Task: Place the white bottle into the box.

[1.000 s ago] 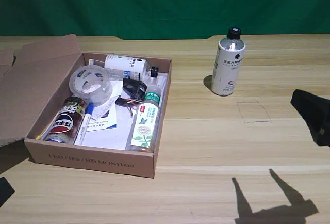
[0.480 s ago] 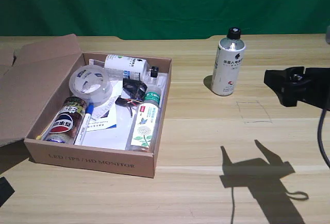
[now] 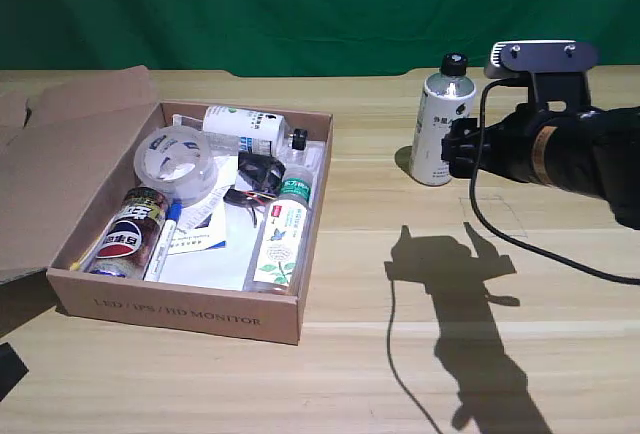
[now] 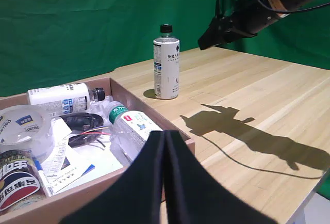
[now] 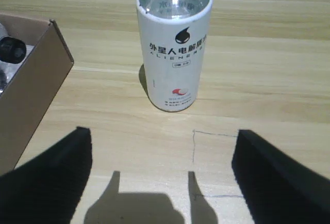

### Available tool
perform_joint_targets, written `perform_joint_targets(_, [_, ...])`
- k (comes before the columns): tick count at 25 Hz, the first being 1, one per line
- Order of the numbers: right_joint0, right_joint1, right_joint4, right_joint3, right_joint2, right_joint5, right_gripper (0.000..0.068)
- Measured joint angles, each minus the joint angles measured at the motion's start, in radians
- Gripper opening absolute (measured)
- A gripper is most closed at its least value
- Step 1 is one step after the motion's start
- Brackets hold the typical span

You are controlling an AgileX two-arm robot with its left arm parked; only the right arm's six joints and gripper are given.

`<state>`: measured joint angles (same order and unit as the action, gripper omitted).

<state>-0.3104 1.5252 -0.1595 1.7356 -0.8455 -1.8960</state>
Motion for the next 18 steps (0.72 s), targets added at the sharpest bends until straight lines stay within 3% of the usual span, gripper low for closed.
perform_joint_targets(18, [0.000,0.349,-0.053,-0.003,-0.321,-0.038,0.0678])
